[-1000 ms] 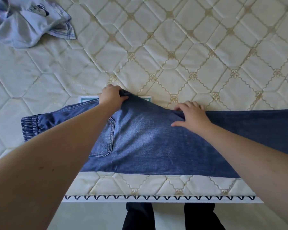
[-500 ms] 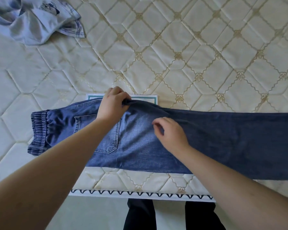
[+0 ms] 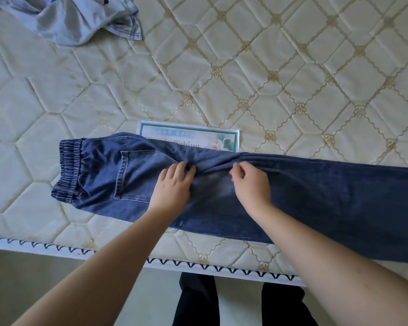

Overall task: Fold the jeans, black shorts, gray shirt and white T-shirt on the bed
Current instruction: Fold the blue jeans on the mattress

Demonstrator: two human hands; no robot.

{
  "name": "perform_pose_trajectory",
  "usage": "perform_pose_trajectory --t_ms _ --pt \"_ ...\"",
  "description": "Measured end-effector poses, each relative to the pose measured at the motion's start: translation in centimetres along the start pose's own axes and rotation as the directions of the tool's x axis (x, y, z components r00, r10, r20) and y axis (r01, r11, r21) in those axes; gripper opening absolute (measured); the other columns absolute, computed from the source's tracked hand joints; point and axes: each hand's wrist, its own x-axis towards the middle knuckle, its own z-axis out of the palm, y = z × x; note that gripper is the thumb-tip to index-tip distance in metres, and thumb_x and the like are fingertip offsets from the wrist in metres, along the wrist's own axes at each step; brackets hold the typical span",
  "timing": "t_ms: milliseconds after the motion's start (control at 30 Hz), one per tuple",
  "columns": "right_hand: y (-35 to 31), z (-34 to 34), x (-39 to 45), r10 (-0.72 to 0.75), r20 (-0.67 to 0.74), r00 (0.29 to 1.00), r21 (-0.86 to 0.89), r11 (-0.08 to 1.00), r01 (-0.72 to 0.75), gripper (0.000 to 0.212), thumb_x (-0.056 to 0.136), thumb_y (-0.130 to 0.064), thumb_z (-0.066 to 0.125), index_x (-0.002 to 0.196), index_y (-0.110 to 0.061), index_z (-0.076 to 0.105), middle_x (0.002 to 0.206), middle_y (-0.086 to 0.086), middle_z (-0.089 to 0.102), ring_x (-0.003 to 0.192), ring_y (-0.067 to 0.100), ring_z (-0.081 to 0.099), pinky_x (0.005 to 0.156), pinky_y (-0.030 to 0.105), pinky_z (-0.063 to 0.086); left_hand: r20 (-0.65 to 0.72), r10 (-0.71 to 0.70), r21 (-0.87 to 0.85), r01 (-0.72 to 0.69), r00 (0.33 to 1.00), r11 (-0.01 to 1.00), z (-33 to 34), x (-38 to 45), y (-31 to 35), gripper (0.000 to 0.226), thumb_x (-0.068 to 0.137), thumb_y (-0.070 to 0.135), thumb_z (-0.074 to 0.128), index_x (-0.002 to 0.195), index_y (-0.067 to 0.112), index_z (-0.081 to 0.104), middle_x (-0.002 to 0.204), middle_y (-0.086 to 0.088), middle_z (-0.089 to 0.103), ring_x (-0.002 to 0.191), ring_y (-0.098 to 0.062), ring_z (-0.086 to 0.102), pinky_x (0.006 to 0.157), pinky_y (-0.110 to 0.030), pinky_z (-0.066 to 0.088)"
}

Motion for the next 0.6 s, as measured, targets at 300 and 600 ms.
perform_pose_trajectory --t_ms 300,600 --pt "-2.7 5.4 1.3 -0.438 0.171 0.883 -0.429 0.773 0.467 0.051 0.105 -0.029 0.035 0.153 -0.013 0.027 0.161 0.002 0.023 0.149 0.020 0.016 0.121 0.039 0.008 -0.188 0.043 -0.101 -0.063 0.981 0.993 0.3 1.0 -0.7 0.018 0.082 0.020 0.075 0.091 0.005 0.069 0.124 -0.019 0.062 0.120 -0.036 0.057 0.106 -0.047 0.042" --pt "6.0 1.5 2.8 -0.367 0.257 0.894 -0.729 0.534 0.428 0.065 0.100 -0.053 0.010 0.156 -0.021 0.000 0.164 -0.004 -0.003 0.150 0.012 -0.003 0.122 0.038 -0.002 -0.177 -0.009 -0.215 -0.029 0.984 0.976 3.0 3.7 -0.5 0.044 0.088 0.026 0.069 0.123 0.003 0.058 0.147 -0.014 0.047 0.138 -0.030 0.042 0.116 -0.052 0.027"
